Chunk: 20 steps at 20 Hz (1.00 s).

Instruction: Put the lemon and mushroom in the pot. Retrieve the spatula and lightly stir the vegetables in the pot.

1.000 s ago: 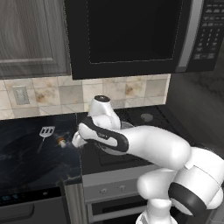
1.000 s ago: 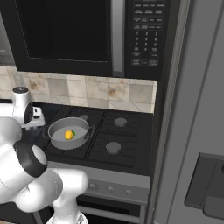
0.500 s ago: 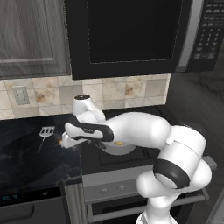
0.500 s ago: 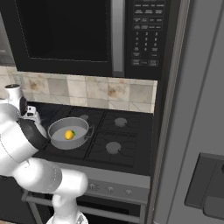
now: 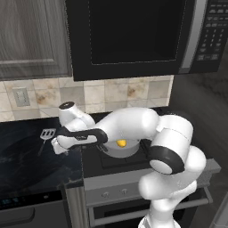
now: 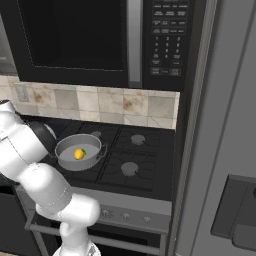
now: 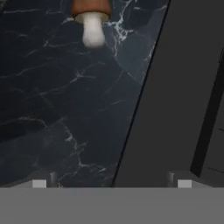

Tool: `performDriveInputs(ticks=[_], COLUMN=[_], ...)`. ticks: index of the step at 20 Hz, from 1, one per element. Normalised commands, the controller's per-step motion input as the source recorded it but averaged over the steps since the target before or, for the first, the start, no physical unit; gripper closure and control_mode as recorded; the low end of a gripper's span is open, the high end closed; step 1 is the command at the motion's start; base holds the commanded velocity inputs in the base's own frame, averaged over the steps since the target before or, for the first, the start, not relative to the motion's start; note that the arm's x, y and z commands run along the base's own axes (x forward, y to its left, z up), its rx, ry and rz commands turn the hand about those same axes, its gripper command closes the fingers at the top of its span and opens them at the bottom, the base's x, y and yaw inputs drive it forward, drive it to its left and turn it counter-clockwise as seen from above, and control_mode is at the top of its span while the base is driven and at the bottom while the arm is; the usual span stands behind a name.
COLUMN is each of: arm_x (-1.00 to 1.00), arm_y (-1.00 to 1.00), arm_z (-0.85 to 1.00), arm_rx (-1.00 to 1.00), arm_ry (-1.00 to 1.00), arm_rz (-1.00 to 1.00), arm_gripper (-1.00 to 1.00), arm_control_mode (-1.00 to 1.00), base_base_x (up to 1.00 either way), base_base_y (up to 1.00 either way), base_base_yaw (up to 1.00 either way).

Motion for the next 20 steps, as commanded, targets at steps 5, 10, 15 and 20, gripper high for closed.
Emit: performDriveInputs(ticks=[5, 10, 15, 20], arm_x=[0.15, 0.38, 0.45, 0.47], arm_y=[0.05, 0.0, 0.0, 0.02], arm_z=[0.0, -0.11, -0.1, 0.0], arm_rx=[0.0, 0.0, 0.0, 0.0], arm_ry=[0.03, 0.07, 0.01, 0.0], arm_rz=[-0.08, -0.03, -0.01, 0.0], arm_gripper=[-1.0, -1.0, -1.0, -1.0], arm_control_mode=[-1.0, -1.0, -1.0, -1.0], base_base_x=[0.0, 0.0, 0.0, 0.0], base_base_y=[0.0, 0.0, 0.0, 0.0], base_base_yaw=[0.0, 0.0, 0.0, 0.0])
